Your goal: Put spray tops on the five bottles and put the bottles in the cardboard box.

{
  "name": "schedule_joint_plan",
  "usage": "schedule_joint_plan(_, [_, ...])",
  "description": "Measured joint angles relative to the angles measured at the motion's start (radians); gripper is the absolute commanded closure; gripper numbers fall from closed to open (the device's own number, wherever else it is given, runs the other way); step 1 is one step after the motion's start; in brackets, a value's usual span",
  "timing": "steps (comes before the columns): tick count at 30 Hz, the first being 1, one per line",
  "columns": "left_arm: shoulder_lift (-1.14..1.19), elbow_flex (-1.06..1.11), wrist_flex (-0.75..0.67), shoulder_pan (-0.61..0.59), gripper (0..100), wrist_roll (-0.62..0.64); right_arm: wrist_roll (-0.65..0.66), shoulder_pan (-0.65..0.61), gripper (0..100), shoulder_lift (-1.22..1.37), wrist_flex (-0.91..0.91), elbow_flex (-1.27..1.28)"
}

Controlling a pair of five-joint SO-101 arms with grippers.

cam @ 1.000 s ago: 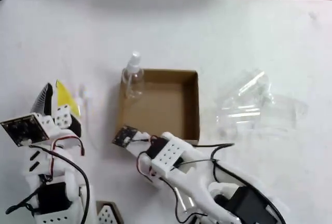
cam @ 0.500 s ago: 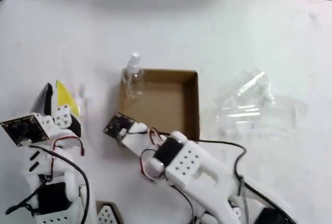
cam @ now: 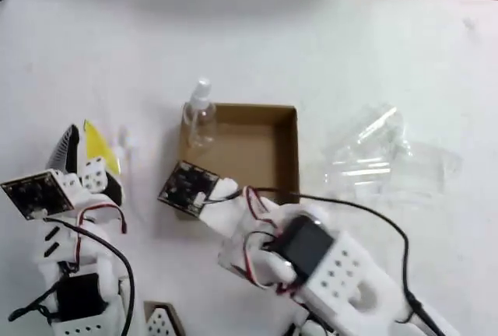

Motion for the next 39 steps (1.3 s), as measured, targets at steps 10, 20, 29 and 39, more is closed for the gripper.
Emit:
schedule_joint_plan(10, [0.000,0.000,0.000,0.000,93,0.000,0.000,0.229,98.2,-0.052,-0.152,-0.078])
schedule_joint_plan(20, [0.000,0.000,0.000,0.000,93,0.000,-0.002,0.431,98.3,-0.052,-0.747,0.120])
schedule_joint_plan(29, [0.000,0.000,0.000,0.000,93,0.000,-0.002,0.440,98.3,-0.041,-1.224,0.365])
schedule_joint_plan(39, [0.000,0.000,0.000,0.000,93,0.000,-0.002,0.439,98.3,0.324,-1.363,0.288])
